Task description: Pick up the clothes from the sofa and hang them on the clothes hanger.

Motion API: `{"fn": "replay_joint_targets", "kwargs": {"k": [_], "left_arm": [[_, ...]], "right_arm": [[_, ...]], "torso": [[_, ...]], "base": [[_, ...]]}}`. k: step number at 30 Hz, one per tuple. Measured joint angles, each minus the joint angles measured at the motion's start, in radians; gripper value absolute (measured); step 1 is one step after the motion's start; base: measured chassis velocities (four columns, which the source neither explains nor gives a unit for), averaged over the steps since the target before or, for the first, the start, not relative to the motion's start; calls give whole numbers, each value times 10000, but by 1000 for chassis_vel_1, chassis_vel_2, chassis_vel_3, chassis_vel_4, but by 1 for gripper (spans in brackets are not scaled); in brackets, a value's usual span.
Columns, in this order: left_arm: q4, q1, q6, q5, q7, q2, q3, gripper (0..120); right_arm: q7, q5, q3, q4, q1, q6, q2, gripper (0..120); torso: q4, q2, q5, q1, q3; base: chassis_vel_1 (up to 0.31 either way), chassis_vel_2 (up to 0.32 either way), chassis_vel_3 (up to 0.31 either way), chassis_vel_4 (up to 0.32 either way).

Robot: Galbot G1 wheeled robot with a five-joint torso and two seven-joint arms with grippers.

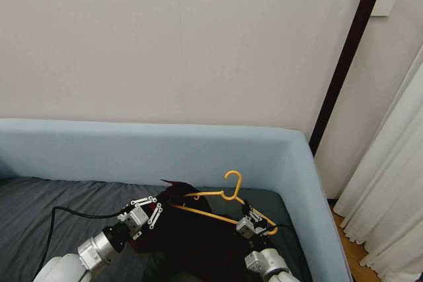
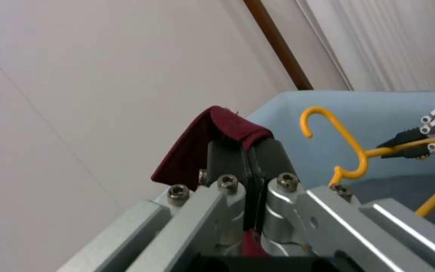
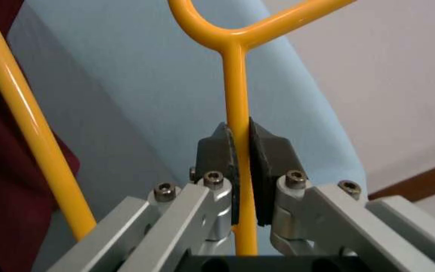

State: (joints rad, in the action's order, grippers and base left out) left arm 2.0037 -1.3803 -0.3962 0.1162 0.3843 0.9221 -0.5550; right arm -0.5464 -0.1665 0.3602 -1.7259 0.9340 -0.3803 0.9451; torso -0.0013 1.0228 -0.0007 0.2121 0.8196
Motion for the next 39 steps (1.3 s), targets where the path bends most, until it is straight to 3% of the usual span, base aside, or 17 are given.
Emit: {"fn": "replay_joint_targets", "kwargs": {"k": [4,9,23,28,35,39], "left_arm": [[147,-121,-85,-54,188,75,164,0],[139,-105,-128,-158,287,130,259,0],[-936,213,-569,-963,454,860,842,0],[-1074,212,-667,-992,459,889,805,0],[-899,341,-639,-895,438,920,723,0],[-809,500,-536,-774,436,766,601,0]], "right_arm": [[-153,253,54,114,-177,-763,27,4],[-251,591,238,190,-406,-726,2,4],[-319,1119,921,-420,-1078,1309,598,4],[-355,1313,988,-418,-1206,1414,688,4],[-615,1269,1002,-260,-1348,624,680,4],[195,125,781,313,-1018,1592,453,4]], "torso": [[0,0,-2,0,0],[1,0,-1,0,0],[1,0,-2,0,0],[1,0,-2,0,0],[2,0,-1,0,0],[-1,0,0,0,0]], "base": [[0,0,0,0],[0,0,0,0],[0,0,0,0],[0,0,0,0],[0,0,0,0],[0,0,0,0]]}}
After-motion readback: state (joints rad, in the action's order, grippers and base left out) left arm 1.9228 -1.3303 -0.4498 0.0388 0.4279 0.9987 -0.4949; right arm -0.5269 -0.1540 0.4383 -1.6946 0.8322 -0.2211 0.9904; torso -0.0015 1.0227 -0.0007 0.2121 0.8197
